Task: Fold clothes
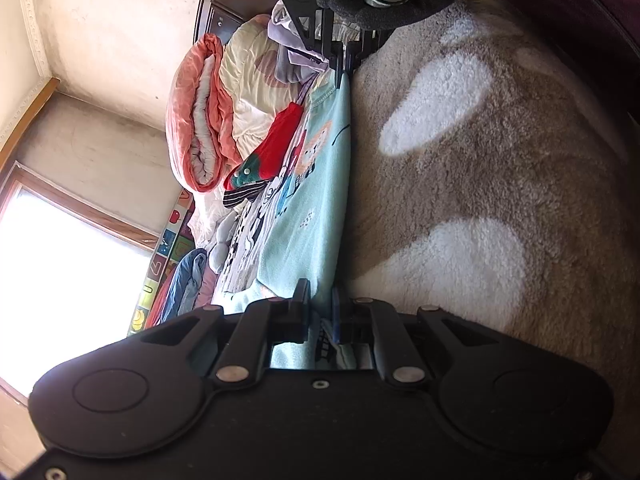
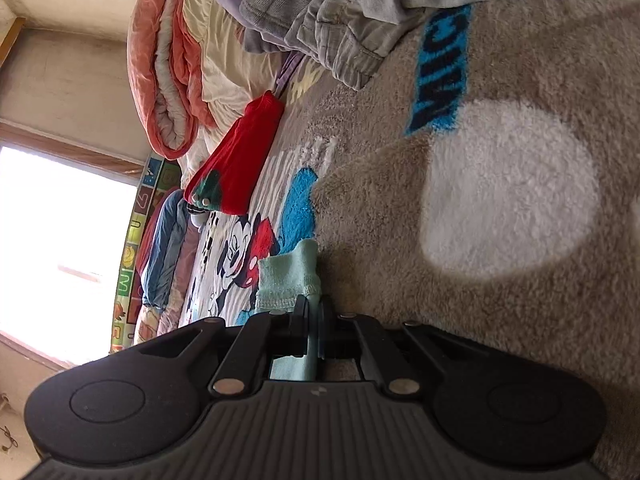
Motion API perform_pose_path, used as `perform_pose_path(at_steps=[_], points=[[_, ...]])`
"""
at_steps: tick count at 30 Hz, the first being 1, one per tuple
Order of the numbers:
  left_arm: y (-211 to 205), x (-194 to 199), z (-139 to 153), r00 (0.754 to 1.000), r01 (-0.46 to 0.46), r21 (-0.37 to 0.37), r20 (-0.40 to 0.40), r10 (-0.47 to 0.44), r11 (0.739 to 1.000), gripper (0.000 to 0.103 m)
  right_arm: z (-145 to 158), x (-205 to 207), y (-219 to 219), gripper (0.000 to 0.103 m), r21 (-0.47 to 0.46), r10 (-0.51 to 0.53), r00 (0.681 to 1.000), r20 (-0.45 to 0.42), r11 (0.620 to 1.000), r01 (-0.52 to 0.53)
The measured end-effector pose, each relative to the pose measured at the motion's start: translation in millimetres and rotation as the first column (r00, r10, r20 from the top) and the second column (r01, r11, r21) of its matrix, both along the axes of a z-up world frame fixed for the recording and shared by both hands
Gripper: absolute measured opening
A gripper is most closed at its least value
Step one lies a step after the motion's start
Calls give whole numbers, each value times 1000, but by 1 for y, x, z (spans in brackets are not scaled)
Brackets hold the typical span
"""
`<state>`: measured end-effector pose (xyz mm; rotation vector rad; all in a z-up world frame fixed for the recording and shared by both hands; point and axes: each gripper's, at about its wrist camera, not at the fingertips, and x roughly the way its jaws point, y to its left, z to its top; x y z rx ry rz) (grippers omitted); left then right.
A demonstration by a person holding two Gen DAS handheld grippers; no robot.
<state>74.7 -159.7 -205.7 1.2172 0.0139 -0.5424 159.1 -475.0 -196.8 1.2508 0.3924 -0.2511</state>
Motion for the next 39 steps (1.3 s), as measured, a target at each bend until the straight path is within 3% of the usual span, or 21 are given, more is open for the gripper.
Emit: perform_pose_path(at_steps=[6,9,12,15,17,19,22,24,25,27,29,31,33,34,36,38,39], points=[[0,1,1,1000,2,7,-13,-2,1000,6,18,-3,14,12,-179,9,999,-45,984,-17],[-1,1,1,1000,4,10,-17,-3,1000,6,36,-11,22,27,-325,-49,995,-83,945,20],[-1,1,1,1000,4,12,-19,-4,1000,6,49,-21,25,30,-414,-88,994,-59,909,56],[0,1,1,1000,3,11,-20,-3,1000,6,62,-12,43,30,-477,70,997,-39,875,-80],[0,0,1,1000,1,11,-18,-1,1000,6,68,7,68,29,-482,283,958,-38,835,-266],[0,0,1,1000,-2,13,-14,2,1000,6,74,26,94,29,-489,479,877,-43,755,-437],[-1,0,0,1000,-3,18,-9,3,1000,6,73,55,138,29,-485,627,768,-130,635,-601],[0,-1,2,1000,0,21,-13,0,1000,6,65,68,148,28,-455,623,764,-165,639,-620],[0,-2,3,1000,6,23,-18,-6,1000,7,61,72,148,27,-458,597,778,-197,645,-611],[3,-5,11,998,31,12,-48,-30,999,14,55,75,145,14,-456,556,800,-223,666,-590],[11,-8,27,990,65,-40,-126,-70,997,26,54,71,142,12,-471,535,812,-234,668,-576],[26,-5,50,966,73,-129,-236,-102,989,28,60,67,143,14,-529,510,818,-265,633,-566],[50,7,68,947,12,-235,-310,-86,972,28,66,62,138,20,-567,479,835,-272,621,-541],[64,16,76,937,-35,-289,-341,-69,957,28,69,58,134,26,-581,466,845,-262,623,-524],[91,32,92,914,-131,-388,-404,-41,912,26,77,48,133,26,-606,469,853,-230,617,-502],[114,46,106,887,-220,-462,-461,-21,859,25,87,35,144,26,-642,509,837,-202,577,-505],[117,48,107,880,-244,-472,-475,-11,847,25,92,28,153,26,-661,536,822,-193,548,-513]])
